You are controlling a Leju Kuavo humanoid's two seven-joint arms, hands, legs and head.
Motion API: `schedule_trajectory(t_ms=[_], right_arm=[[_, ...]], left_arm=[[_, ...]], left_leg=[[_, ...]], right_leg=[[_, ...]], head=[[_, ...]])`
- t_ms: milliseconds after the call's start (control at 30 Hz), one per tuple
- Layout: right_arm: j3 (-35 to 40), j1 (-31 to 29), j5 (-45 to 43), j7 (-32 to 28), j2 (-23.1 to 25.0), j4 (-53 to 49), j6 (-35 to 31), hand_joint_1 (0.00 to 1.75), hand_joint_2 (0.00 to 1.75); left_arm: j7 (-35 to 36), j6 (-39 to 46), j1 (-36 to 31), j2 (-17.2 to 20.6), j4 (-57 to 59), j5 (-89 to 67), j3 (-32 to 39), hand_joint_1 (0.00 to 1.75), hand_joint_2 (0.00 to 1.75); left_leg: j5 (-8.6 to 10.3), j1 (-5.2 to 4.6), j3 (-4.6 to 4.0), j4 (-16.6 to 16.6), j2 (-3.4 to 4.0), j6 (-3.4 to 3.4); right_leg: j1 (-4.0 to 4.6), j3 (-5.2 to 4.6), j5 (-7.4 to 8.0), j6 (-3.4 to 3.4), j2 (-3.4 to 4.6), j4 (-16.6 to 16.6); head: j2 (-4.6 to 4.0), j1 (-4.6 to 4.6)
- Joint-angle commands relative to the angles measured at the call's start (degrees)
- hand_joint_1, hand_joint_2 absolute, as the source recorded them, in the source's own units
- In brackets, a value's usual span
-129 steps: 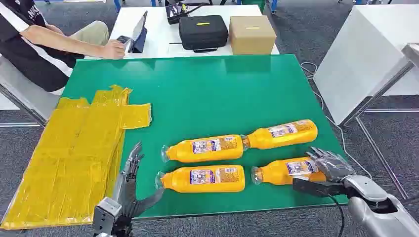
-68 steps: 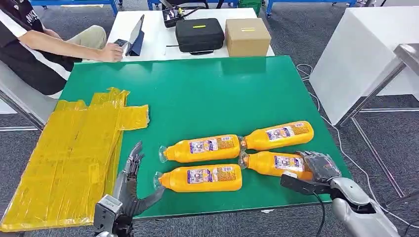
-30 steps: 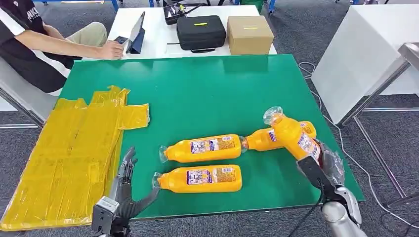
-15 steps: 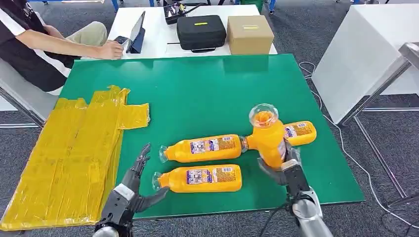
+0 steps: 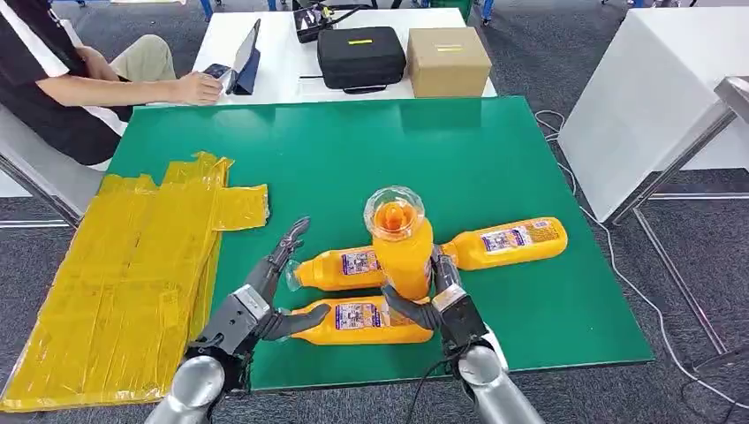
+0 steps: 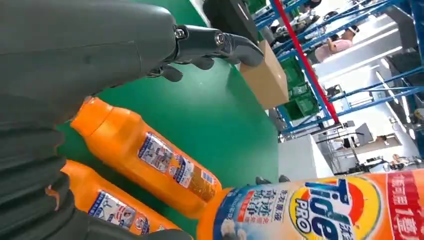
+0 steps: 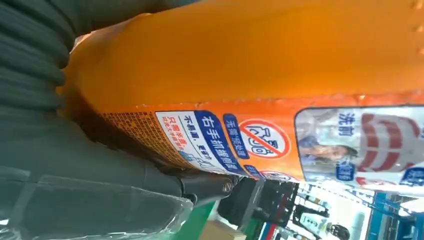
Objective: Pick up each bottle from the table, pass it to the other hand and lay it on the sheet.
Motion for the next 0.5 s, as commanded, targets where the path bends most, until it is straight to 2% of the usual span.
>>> schedule_trajectory(t_ms=[33, 500], right_arm=[[5.1, -4.0, 2.9, 2.2, 2.4, 3.9, 0.7, 1.75, 1.75], [5.8, -4.5, 3.1, 2.3, 2.7, 4.9, 1.0, 1.75, 1.75]], left_arm=[[2.2, 0.0, -3.9, -0.6, 0.1, 1.3, -4.4, 0.0, 1.75], [2.5, -0.1, -4.1, -0.9, 0.1, 1.7, -4.8, 0.0, 1.75]], left_leg=[[-0.02, 0.04, 0.02, 0.0, 0.03, -0.14], [-0.01, 0.02, 0.03, 0.0, 0.01, -0.1]], right_leg=[[0.03, 0.01, -0.01, -0.03, 0.0, 0.0], [0.01, 0.03, -0.01, -0.01, -0.02, 0.0]], head=[[-0.02, 0.0], [0.0, 0.0]])
